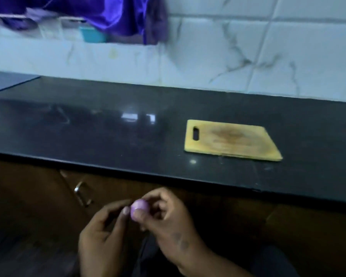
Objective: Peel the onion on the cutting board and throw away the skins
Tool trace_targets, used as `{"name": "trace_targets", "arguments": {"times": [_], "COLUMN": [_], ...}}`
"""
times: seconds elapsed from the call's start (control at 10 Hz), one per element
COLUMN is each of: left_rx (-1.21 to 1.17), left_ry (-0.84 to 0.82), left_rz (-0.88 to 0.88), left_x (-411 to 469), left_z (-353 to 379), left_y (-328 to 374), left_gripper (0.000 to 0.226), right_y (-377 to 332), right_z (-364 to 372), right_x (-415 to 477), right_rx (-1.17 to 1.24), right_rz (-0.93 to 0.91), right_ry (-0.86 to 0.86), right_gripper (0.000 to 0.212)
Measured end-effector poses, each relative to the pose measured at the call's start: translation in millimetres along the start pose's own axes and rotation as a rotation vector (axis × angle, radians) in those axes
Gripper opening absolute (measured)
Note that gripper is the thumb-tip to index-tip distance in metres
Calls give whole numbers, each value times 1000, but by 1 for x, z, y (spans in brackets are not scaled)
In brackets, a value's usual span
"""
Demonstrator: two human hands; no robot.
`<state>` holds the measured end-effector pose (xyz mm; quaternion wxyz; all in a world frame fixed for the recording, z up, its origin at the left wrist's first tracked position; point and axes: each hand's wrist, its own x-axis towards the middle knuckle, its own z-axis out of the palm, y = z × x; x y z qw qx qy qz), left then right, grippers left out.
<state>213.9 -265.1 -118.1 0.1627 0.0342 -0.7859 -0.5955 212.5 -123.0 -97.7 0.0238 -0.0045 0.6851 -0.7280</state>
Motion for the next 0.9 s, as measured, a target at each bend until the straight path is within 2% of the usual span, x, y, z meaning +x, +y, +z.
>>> {"name": "trace_targets", "arguments": {"times": [0.1, 0.2, 0.3, 0.4, 0.6, 0.8, 0.9], "left_rx": [-121, -102, 16, 209, 412, 462, 442], "left_ry": [-86, -192, -301, -410, -405, -395, -369], "left_rz": [108, 225, 278, 307, 349, 363, 328], "left_x": [18, 45, 83, 113, 138, 142, 138], "left_z": [45, 97, 159, 211, 249, 253, 247], "left_y": [58, 109, 132, 137, 124, 116, 117], "left_gripper": [20, 14, 15, 18, 18, 18, 27], "right_y": [-49, -89, -104, -101, -89, -92, -97], "right_z": [-54, -115, -176, -226, -257, -255, -257], "right_x": [-5, 10, 45, 82, 120, 119, 105], "right_rx": [-60, -196, -437, -690, -1203, -1268, -1231], "right_rz": [-127, -227, -236, -193, -122, -123, -87], "right_ry": [115, 217, 345, 353, 295, 243, 303], "right_gripper": [36, 41, 35, 32, 39, 40, 46]}}
